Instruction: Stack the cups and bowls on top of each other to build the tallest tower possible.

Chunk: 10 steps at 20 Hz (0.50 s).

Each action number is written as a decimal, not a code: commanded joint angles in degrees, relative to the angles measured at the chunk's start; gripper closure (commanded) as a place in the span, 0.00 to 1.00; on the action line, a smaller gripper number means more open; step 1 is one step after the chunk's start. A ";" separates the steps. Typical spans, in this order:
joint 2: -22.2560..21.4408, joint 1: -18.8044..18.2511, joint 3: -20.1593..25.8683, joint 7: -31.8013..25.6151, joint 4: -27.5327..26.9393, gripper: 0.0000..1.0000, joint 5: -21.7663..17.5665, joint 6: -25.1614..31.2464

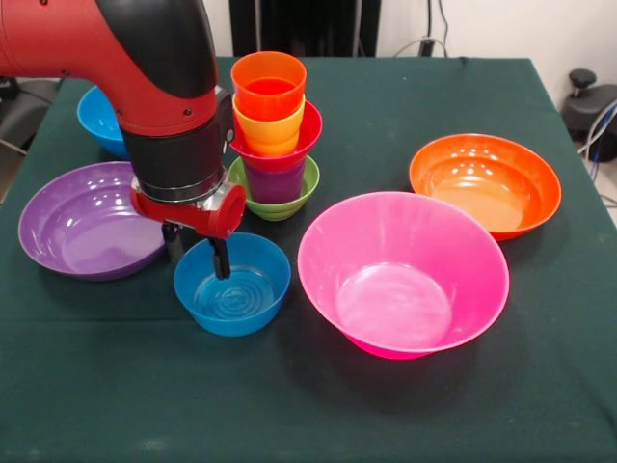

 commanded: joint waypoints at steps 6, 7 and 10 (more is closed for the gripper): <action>-1.44 1.34 -1.46 -5.39 5.13 1.00 -1.72 -1.67; -1.48 1.38 -1.54 -5.21 5.16 1.00 -1.76 -1.79; -1.69 1.32 -1.82 -4.58 5.41 1.00 -1.65 -1.79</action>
